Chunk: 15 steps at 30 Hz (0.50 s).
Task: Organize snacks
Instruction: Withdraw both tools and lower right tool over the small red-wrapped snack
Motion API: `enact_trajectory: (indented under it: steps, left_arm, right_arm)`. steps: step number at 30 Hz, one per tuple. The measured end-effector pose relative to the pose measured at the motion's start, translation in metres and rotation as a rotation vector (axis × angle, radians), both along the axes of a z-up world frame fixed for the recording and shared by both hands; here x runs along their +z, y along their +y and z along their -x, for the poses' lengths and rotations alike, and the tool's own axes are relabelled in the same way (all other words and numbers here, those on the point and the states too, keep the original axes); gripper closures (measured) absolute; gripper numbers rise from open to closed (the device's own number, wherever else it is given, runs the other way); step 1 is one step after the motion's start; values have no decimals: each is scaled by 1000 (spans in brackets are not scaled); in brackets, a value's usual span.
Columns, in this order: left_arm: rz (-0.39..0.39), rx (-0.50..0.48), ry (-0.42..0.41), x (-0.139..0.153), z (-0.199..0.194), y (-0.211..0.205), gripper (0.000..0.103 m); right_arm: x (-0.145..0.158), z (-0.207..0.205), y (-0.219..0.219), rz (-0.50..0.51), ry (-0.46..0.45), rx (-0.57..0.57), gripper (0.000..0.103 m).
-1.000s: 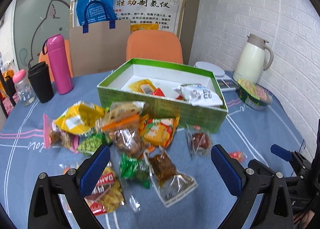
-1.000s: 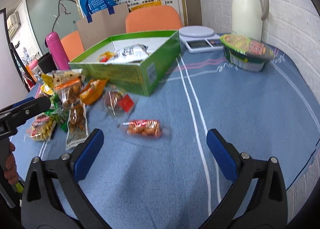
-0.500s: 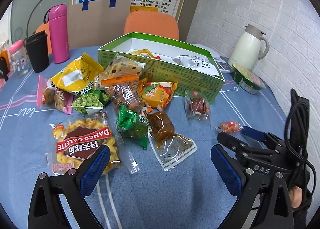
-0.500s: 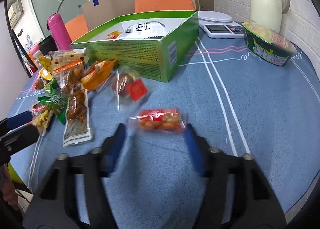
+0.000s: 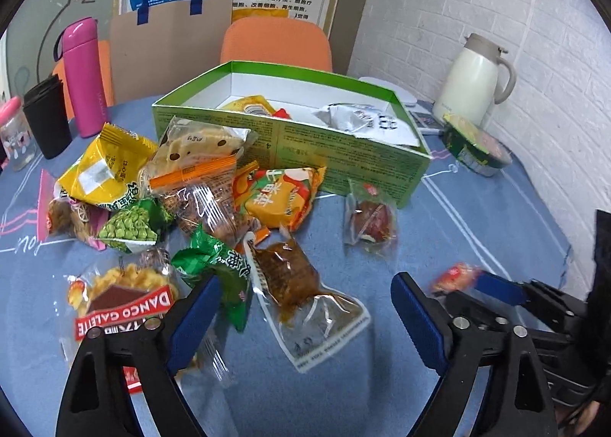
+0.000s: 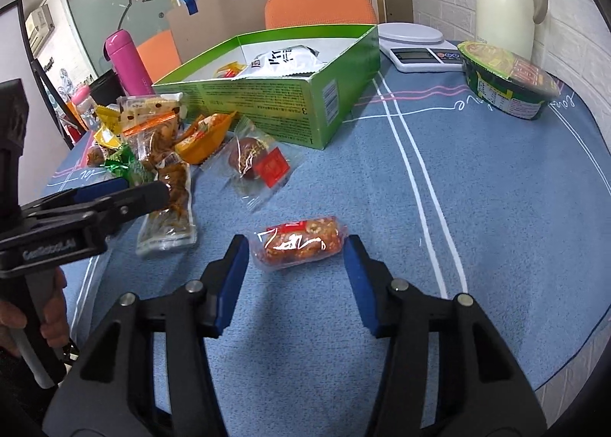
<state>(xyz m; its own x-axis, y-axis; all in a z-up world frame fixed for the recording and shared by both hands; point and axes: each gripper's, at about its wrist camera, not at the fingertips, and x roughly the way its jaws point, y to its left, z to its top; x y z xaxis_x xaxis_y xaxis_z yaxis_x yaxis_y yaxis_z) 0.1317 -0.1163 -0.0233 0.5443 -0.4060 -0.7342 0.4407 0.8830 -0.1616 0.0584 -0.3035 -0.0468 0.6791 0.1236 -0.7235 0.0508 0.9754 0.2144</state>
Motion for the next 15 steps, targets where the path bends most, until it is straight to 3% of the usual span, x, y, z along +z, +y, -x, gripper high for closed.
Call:
enact_trajectory:
  steps: [7, 15]
  left_arm:
    - [-16, 3, 8, -6, -11, -2, 26]
    - [-71, 44, 37, -18, -17, -5, 22]
  right_arm:
    - [0, -1, 3, 3, -3, 4, 49]
    - [0, -3, 5, 17, -10, 3, 45]
